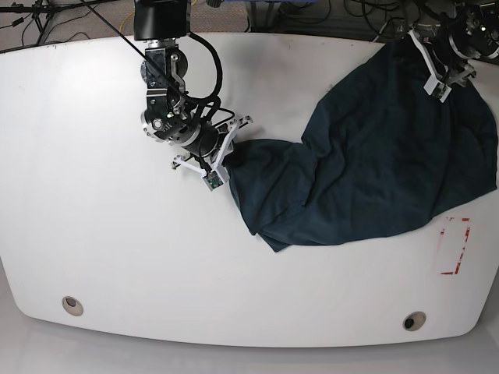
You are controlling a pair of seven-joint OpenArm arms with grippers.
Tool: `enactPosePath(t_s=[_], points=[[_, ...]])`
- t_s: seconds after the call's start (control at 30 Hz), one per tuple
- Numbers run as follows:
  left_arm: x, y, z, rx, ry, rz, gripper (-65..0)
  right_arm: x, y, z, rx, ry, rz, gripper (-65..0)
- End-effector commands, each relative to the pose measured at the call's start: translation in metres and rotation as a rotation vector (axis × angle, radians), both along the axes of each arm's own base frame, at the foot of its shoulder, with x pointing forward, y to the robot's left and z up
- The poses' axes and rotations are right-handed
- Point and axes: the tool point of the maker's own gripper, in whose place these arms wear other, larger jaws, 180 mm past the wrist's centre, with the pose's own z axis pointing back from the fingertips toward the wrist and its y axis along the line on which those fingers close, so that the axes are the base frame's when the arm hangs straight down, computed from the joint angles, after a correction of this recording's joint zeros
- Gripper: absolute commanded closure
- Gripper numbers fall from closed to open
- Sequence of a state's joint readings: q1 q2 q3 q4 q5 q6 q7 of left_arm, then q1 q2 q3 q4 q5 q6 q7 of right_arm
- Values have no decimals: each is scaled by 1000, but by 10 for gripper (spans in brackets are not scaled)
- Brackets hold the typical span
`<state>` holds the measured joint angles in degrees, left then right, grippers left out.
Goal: Fold the T-shirt properly
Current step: 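Raise the left gripper with the shirt while the right gripper holds its edge, then pull both grippers apart to stretch the shirt and lift it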
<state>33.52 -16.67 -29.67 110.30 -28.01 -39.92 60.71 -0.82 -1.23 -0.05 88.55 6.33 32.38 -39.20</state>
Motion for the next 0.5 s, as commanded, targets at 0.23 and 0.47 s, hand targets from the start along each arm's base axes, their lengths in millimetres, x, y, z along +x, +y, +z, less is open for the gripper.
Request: enactPosePath(t_s=[0.23,0.47], points=[[-3,6,-6,75,20,-6,-460,12,6,24,101,-58,-15,-13],[3,6,-11,133,35,-43,-168,13,6,28,107,-69,-17,-13]])
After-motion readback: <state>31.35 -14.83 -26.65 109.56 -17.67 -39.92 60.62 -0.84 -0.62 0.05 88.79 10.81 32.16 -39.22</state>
